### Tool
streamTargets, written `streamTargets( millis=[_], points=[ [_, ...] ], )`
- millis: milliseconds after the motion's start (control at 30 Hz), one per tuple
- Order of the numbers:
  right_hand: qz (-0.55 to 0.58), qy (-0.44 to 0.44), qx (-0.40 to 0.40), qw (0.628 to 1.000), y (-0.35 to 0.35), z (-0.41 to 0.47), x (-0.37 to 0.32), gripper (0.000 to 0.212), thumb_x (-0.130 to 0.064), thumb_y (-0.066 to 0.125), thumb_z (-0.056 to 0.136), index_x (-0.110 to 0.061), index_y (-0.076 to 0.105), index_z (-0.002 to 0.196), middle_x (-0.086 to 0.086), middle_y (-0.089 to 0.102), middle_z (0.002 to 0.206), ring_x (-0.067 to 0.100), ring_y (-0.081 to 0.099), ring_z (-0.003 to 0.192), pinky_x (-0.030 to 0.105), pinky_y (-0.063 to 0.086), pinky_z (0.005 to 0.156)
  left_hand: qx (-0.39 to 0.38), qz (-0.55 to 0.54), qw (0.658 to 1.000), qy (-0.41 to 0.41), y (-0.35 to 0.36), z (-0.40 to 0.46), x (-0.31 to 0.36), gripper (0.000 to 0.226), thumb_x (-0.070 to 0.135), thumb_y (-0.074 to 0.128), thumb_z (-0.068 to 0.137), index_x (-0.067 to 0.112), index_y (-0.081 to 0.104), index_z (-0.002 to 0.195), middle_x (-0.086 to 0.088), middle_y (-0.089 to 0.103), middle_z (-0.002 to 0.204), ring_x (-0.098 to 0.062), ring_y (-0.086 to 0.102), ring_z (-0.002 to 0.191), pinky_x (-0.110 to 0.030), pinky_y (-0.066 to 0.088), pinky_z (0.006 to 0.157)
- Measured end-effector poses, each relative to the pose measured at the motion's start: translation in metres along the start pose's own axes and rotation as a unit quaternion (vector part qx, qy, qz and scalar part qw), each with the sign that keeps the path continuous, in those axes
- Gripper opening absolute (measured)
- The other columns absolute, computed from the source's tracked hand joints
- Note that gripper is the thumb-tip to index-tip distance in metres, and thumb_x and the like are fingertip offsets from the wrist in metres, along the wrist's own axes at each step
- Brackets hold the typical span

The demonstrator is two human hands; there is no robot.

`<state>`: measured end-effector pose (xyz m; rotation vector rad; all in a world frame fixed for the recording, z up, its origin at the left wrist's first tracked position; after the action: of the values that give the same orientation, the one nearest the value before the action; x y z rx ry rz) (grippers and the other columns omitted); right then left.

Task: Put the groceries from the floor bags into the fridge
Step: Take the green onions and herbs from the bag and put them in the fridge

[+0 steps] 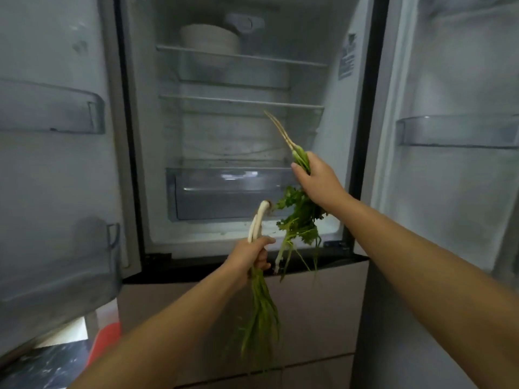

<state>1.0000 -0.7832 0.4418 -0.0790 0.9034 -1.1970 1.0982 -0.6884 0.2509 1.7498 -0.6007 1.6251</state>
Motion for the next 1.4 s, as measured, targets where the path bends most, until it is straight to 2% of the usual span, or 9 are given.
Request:
streamTargets(
  millis=[167,267,367,500,700,967,1133,1300,1400],
  points=[
    [0.035,-0.005,0.035,0.999,-0.006,0.053,0.022,0.017,-0.026,0.044,0.099,-0.010,0.050,0.099,0.000,0.047,0.073,0.013,0.045,0.067,0.029,0.041,0.062,-0.154,0.060,0.986,0.001,0.030,0.049,0.004,0.024,0.021,0.066,0.087,0.010,0.046,0.092,0.007,0.035,0.050,-0.008,0.032,0.045,-0.024,0.040,0.058],
    [0.041,-0.004,0.039,0.998,-0.009,0.070,0.041,0.024,-0.028,0.044,0.099,-0.005,0.051,0.103,0.002,0.047,0.075,0.014,0.045,0.067,0.030,0.041,0.064,-0.158,0.095,0.983,0.011,0.032,0.065,0.006,0.027,0.018,0.069,0.085,0.011,0.043,0.090,0.005,0.036,0.055,-0.008,0.031,0.048,-0.019,0.040,0.052],
    [0.041,0.007,0.031,0.999,-0.014,0.079,0.061,0.025,-0.028,0.045,0.099,-0.005,0.052,0.104,0.004,0.048,0.077,0.014,0.046,0.068,0.031,0.041,0.065,-0.166,0.043,0.985,0.011,0.033,0.072,0.011,0.021,0.013,0.063,0.088,0.011,0.043,0.088,0.004,0.032,0.055,-0.008,0.028,0.048,-0.019,0.036,0.052],
    [0.031,0.018,0.018,0.999,-0.021,0.078,0.087,0.023,-0.028,0.045,0.099,-0.007,0.053,0.105,0.003,0.050,0.076,0.014,0.048,0.067,0.029,0.041,0.062,-0.126,0.006,0.992,0.000,0.023,0.077,0.018,0.025,0.019,0.058,0.090,0.016,0.045,0.069,0.005,0.034,0.047,-0.009,0.028,0.041,-0.027,0.042,0.062],
    [0.014,0.035,-0.011,0.999,-0.018,0.058,0.120,0.019,-0.027,0.046,0.099,-0.009,0.053,0.103,0.003,0.052,0.076,0.015,0.049,0.068,0.030,0.041,0.061,-0.149,-0.002,0.989,-0.012,0.023,0.065,0.024,0.018,0.019,0.064,0.083,0.016,0.047,0.079,0.004,0.039,0.058,-0.010,0.034,0.047,-0.029,0.044,0.062],
    [0.060,0.049,-0.034,0.996,-0.012,0.037,0.125,0.009,-0.027,0.046,0.099,-0.020,0.051,0.103,0.000,0.048,0.071,0.013,0.047,0.060,0.024,0.039,0.051,-0.077,0.060,0.995,0.015,0.024,0.057,0.033,0.010,0.017,0.060,0.089,0.011,0.061,0.097,0.007,0.026,0.052,-0.009,0.024,0.044,-0.026,0.034,0.057],
    [0.060,0.040,-0.071,0.995,-0.004,0.032,0.109,0.010,-0.025,0.046,0.099,-0.017,0.050,0.096,0.000,0.048,0.070,0.013,0.045,0.059,0.026,0.039,0.053,-0.050,-0.062,0.996,0.027,0.034,0.058,0.024,0.026,0.016,0.044,0.097,0.013,0.058,0.119,0.006,0.024,0.049,-0.008,0.024,0.040,-0.027,0.034,0.057],
    [0.100,0.048,-0.146,0.983,0.013,0.022,0.104,0.014,-0.026,0.051,0.096,-0.014,0.054,0.088,-0.002,0.049,0.066,0.011,0.047,0.058,0.026,0.042,0.057,-0.033,-0.156,0.987,0.036,0.041,0.063,0.031,0.021,0.017,0.042,0.097,0.013,0.062,0.102,0.007,0.024,0.045,-0.007,0.024,0.035,-0.025,0.031,0.056],
    [0.157,0.063,-0.169,0.971,0.027,0.012,0.098,0.014,-0.028,0.054,0.095,-0.015,0.060,0.093,-0.010,0.059,0.058,0.002,0.045,0.044,0.019,0.037,0.048,-0.032,-0.146,0.988,0.039,0.050,0.065,0.039,0.018,0.017,0.042,0.097,0.012,0.059,0.097,0.007,0.024,0.045,-0.007,0.024,0.035,-0.024,0.033,0.054]
  ],
)
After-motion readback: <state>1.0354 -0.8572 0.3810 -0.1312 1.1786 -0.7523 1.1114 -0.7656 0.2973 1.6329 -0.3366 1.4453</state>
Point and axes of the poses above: each hand's wrist, its own z-axis towards the middle knuckle, its own y-axis out of the palm, x = y × z, the point moved 10 cm from there along z, towards the middle knuckle
